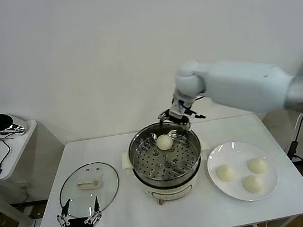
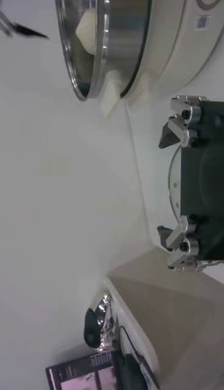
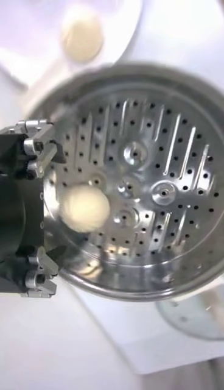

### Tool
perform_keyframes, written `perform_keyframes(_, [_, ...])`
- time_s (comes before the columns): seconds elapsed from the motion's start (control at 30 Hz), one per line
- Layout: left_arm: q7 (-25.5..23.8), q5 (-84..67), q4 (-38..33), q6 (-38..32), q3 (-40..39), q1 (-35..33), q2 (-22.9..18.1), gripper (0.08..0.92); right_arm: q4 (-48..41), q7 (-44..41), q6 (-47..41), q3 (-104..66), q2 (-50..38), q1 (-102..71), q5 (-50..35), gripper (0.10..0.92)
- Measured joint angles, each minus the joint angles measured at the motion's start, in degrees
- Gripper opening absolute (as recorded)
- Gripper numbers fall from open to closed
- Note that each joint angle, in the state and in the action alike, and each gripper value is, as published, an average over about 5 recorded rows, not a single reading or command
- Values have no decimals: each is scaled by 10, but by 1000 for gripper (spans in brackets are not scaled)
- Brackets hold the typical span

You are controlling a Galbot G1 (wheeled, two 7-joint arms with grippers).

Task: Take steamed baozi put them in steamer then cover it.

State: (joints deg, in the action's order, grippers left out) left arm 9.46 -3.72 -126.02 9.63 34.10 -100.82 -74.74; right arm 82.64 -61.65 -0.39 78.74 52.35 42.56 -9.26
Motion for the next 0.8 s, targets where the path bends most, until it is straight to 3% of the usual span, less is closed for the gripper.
perform_keyframes(0.33, [0,-6,-9,0,6,-2,10,823,117,11,-154,20,-169,13,-24,823])
perform_keyframes(0.8, [-1,-4,-12,-2,11,-10,5,823,137,31,-212,-53,-265,-140,23,823])
